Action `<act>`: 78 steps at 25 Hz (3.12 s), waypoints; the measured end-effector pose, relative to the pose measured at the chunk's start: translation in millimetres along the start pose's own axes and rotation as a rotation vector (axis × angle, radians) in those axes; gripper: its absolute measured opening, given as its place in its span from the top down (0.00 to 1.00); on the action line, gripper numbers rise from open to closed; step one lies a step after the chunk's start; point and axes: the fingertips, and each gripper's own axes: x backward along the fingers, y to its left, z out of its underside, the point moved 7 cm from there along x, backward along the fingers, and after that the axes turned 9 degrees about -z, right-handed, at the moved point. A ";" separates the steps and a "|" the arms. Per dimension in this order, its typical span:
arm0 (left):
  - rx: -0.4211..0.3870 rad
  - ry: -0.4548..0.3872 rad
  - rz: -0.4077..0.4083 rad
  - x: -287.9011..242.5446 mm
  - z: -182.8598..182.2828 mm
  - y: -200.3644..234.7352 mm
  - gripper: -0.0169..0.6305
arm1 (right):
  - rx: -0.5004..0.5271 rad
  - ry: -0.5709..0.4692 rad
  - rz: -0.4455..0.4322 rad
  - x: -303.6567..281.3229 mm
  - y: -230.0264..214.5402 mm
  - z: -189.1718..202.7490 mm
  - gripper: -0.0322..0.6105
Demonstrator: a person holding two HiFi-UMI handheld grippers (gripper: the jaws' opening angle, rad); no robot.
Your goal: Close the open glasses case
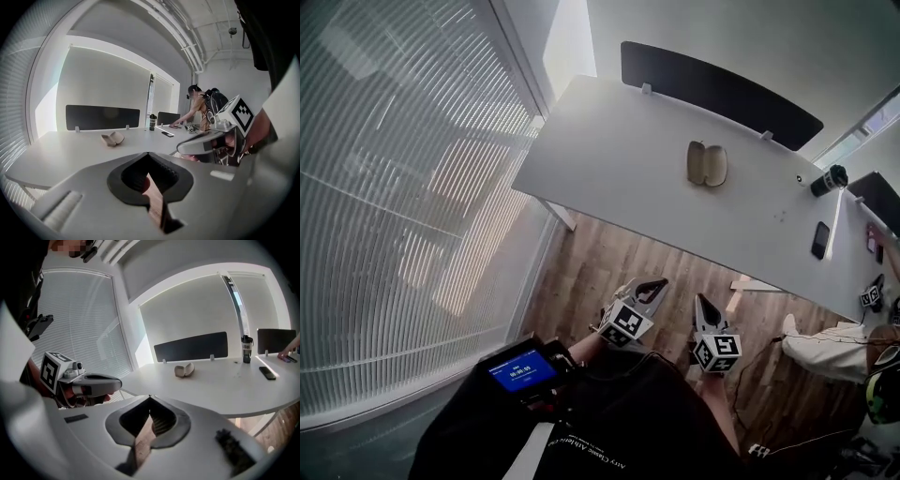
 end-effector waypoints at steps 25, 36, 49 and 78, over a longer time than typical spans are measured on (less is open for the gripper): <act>0.042 0.018 0.034 -90.1 -36.5 121.8 0.96 | -0.029 0.038 -0.005 -123.9 -56.5 -80.6 0.94; 0.073 0.073 0.014 -107.0 -31.8 136.2 0.96 | -0.066 0.030 -0.039 -154.4 -67.8 -92.0 0.94; 0.013 0.138 -0.088 -190.7 -64.1 95.9 0.96 | -0.097 0.002 -0.147 -150.2 -184.2 -110.6 0.94; 0.036 0.101 -0.044 -287.0 -97.2 179.8 0.96 | -0.067 0.035 0.004 -197.0 -263.6 -161.4 0.94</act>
